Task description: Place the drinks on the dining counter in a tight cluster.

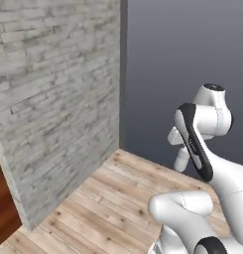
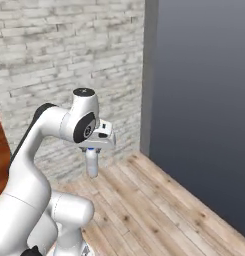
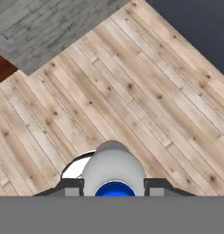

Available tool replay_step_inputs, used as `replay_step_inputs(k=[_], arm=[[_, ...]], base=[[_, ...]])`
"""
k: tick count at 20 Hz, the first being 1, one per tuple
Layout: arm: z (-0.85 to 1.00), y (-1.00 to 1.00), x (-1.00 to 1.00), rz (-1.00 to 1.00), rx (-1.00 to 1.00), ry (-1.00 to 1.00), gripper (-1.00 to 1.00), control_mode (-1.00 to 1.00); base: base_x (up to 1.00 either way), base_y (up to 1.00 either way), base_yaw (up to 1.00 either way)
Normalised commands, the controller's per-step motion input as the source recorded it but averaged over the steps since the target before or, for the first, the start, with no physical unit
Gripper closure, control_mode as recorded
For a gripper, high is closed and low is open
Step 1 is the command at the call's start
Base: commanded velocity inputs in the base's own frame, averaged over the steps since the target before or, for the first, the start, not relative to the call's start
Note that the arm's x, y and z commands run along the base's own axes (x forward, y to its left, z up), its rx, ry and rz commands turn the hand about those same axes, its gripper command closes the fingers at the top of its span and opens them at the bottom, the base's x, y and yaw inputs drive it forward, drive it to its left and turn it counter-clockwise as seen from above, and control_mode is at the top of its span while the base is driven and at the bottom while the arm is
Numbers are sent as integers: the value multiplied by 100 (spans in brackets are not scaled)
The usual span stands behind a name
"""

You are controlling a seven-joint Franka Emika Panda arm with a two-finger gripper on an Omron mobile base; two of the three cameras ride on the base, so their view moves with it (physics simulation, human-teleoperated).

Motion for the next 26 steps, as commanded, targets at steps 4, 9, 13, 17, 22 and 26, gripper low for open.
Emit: replay_step_inputs(k=[4,9,13,17,22,26], arm=[[0,0,0,0,0,0,100,100],[0,0,0,0,0,0,100,100],[0,0,0,0,0,0,100,100],[0,0,0,0,0,0,100,100],[0,0,0,0,0,0,100,100],[0,0,0,0,0,0,100,100]], base=[[-23,0,93],[-18,5,76],[28,48,14],[19,81,6],[0,100,43],[4,100,56]])
